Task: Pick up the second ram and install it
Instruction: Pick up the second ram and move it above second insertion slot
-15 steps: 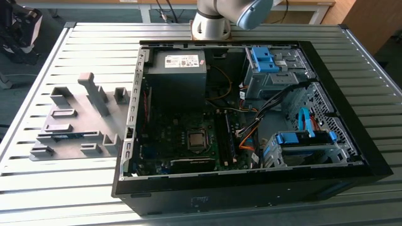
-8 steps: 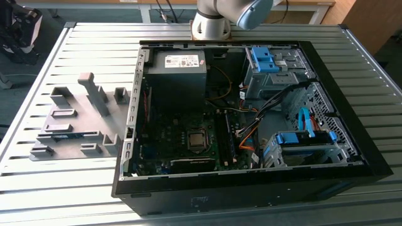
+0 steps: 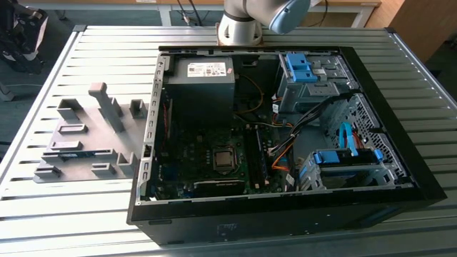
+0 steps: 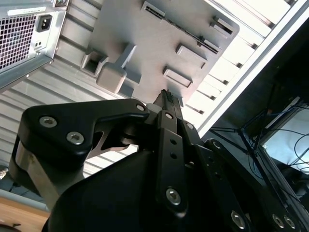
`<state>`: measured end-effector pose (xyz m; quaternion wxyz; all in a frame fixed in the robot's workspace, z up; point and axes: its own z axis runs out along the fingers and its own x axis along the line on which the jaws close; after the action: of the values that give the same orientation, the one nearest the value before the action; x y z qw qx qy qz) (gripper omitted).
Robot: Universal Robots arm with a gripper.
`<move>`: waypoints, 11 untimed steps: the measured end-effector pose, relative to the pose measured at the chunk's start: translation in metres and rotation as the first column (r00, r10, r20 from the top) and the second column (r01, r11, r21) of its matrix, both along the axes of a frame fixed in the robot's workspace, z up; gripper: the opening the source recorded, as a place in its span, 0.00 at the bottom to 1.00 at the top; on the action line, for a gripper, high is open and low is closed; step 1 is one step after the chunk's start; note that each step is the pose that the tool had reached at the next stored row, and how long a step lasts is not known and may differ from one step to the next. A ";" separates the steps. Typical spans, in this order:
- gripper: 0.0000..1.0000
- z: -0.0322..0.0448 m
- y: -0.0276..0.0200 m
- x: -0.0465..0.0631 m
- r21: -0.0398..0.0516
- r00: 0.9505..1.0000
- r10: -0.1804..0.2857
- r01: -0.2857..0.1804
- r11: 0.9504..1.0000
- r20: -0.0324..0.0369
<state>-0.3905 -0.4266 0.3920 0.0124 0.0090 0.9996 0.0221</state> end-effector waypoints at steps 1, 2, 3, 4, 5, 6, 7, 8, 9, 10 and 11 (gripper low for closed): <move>0.11 0.0000 -0.0001 0.000 0.000 1.000 0.007 -0.007 1.000 0.000; 0.11 0.0000 -0.0002 0.000 0.000 1.000 0.014 -0.014 1.000 0.000; 0.11 0.0000 -0.0002 0.000 0.000 1.000 0.020 -0.020 1.000 0.000; 0.11 0.0000 -0.0002 0.000 0.000 1.000 0.025 -0.025 1.000 0.000; 0.11 0.0000 -0.0002 0.000 0.000 1.000 0.030 -0.030 1.000 0.000; 0.11 0.0000 -0.0002 0.000 0.000 0.999 0.035 -0.035 0.999 0.000; 0.11 0.0000 -0.0002 0.000 -0.001 0.999 0.042 -0.042 0.999 0.000; 0.11 0.0000 -0.0003 0.000 -0.001 0.999 0.049 -0.049 0.999 0.000; 0.11 0.0000 -0.0003 0.000 -0.001 0.998 0.056 -0.056 0.998 0.000; 0.11 0.0000 -0.0003 0.000 -0.001 0.998 0.061 -0.061 0.998 0.000; 0.11 0.0000 -0.0003 0.000 -0.001 0.998 0.065 -0.065 0.998 0.000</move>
<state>-0.3906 -0.4270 0.3920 0.0117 -0.0237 0.9994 0.0218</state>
